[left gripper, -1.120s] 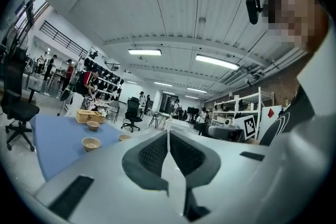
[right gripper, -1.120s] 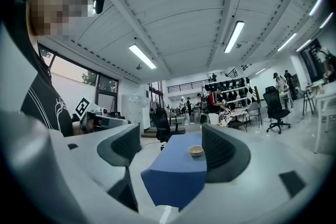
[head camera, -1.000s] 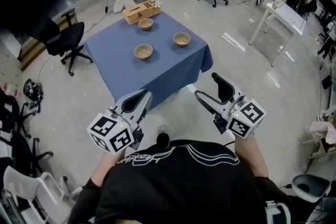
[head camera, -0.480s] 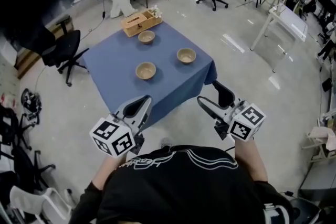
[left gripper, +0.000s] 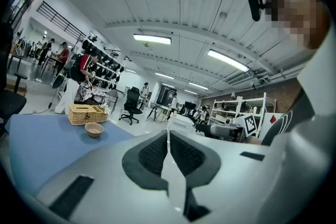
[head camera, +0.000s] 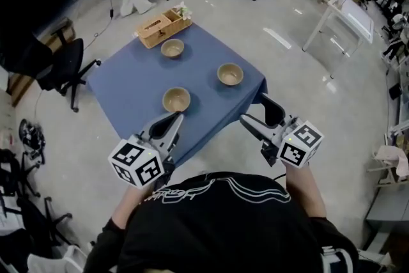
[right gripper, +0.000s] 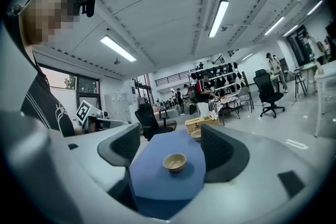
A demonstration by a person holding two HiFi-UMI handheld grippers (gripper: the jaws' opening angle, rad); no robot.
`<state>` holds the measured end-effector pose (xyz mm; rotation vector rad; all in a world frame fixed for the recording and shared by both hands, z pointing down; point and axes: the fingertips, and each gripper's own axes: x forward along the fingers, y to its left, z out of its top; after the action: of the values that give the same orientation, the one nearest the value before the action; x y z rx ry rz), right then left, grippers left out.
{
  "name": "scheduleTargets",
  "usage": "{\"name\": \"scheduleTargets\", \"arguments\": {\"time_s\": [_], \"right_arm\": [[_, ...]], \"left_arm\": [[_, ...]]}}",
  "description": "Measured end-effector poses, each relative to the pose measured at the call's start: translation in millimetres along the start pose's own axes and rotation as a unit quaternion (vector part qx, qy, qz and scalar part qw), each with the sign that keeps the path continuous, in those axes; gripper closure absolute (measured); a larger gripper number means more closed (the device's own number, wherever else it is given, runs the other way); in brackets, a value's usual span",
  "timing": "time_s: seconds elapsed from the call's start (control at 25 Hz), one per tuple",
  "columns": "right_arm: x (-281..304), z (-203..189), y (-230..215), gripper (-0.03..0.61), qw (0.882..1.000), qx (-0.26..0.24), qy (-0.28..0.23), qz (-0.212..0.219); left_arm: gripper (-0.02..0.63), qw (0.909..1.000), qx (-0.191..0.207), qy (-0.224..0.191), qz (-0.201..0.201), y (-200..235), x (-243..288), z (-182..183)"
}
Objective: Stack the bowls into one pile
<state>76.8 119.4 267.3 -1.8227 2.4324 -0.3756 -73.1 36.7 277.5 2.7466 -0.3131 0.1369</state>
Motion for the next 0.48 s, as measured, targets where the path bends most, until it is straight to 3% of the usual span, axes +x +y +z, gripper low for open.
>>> {"name": "scheduleTargets", "arguments": {"time_s": [0.48], "right_arm": [[21.4,-8.7,-63.3,0.215,0.997,0.013,0.013,-0.076]], "left_arm": [[0.580,0.9990,0.001,0.023,-0.040,51.6,56.9,-7.6]]}}
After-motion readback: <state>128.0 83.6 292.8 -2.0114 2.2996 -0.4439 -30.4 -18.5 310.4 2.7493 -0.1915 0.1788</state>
